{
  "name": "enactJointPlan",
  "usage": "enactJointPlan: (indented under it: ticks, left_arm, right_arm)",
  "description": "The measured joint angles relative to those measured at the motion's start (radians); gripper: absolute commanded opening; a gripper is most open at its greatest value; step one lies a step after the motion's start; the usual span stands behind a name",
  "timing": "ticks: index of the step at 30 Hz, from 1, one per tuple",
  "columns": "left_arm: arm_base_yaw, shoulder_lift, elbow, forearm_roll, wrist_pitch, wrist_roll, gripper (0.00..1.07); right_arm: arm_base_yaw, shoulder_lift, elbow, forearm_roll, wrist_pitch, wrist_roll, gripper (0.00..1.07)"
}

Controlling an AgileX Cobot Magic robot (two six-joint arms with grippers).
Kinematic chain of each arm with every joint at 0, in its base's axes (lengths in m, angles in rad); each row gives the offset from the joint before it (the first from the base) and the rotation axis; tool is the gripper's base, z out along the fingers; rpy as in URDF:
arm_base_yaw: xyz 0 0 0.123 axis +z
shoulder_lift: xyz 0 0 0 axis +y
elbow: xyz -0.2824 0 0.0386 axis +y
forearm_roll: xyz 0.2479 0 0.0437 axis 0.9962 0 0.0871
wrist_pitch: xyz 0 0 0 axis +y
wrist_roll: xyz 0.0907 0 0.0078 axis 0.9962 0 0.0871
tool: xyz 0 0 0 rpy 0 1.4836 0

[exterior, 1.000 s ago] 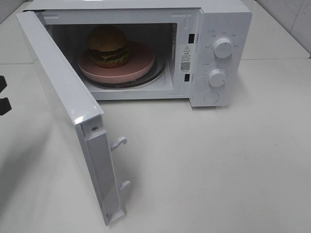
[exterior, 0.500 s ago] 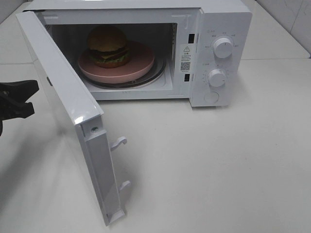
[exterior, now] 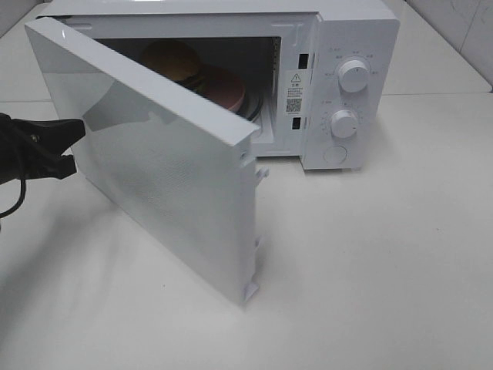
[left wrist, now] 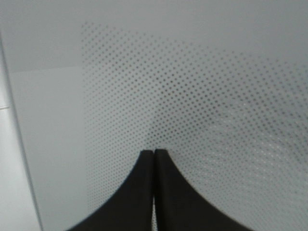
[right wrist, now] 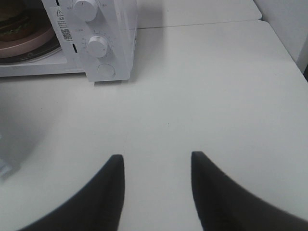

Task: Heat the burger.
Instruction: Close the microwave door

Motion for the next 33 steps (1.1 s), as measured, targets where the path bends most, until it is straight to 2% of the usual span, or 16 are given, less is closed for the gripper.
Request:
enactJointPlan:
  ticks: [10,15,17,20,22,28,33]
  left_arm:
    - [-0.012,0.000,-0.005,-0.008,0.023,-0.005,0.00]
    - [-0.052,0.001,-0.016,-0.079,0.031,0.009,0.00]
    - [-0.085,0.001,-0.047,-0.141,0.065,0.018,0.00]
    - [-0.090,0.001,-0.053,-0.151,0.073,0.019,0.00]
    - [-0.116,0.001,-0.082,-0.200,0.094,0.019,0.00]
    - [-0.146,0.001,-0.121,-0.267,0.131,0.032,0.00]
    - [-0.163,0.003,-0.140,-0.291,0.141,0.042,0.00]
  right_arm:
    - [0.000,0.000,0.000,0.000,0.000,0.000,0.47]
    - [0.000,0.000,0.000,0.000,0.000,0.000,0.47]
    - [0.000,0.000,0.000,0.000,0.000,0.000,0.47]
    - [0.000,0.000,0.000,0.000,0.000,0.000,0.47]
    - [0.000,0.000,0.000,0.000,0.000,0.000,0.47]
    - [0.000,0.000,0.000,0.000,0.000,0.000,0.47]
    - [0.000,0.000,0.000,0.000,0.000,0.000,0.47]
